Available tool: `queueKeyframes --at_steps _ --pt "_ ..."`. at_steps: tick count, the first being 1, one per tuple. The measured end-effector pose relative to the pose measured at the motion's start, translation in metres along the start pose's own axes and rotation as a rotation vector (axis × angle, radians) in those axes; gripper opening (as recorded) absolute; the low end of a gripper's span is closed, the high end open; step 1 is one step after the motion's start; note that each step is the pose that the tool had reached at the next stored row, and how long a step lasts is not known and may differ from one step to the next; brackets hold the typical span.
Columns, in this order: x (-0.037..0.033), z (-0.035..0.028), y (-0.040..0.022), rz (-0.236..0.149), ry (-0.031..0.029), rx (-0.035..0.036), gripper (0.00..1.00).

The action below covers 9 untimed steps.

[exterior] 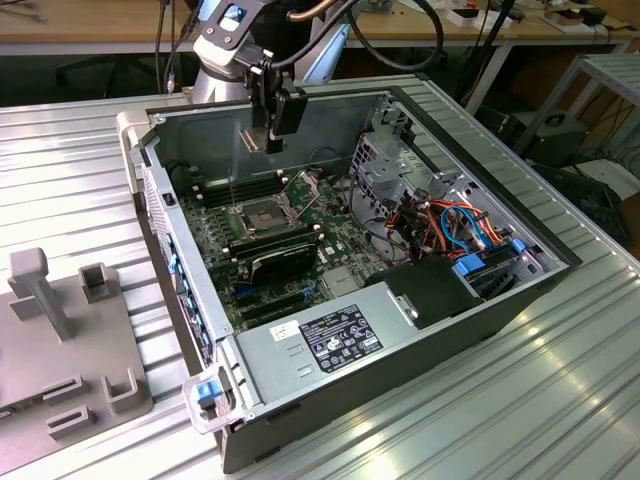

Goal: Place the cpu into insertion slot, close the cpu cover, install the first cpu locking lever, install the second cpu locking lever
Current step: 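Place the cpu into insertion slot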

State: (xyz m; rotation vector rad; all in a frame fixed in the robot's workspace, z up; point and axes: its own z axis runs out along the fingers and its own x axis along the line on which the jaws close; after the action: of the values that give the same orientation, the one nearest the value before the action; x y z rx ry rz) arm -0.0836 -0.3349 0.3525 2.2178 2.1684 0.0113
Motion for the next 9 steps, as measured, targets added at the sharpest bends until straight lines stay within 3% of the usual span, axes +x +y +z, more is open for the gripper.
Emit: queueKeyframes --at_steps 9 --pt "0.0001 0.0032 0.0009 -0.027 0.0009 -0.0006 0.55"
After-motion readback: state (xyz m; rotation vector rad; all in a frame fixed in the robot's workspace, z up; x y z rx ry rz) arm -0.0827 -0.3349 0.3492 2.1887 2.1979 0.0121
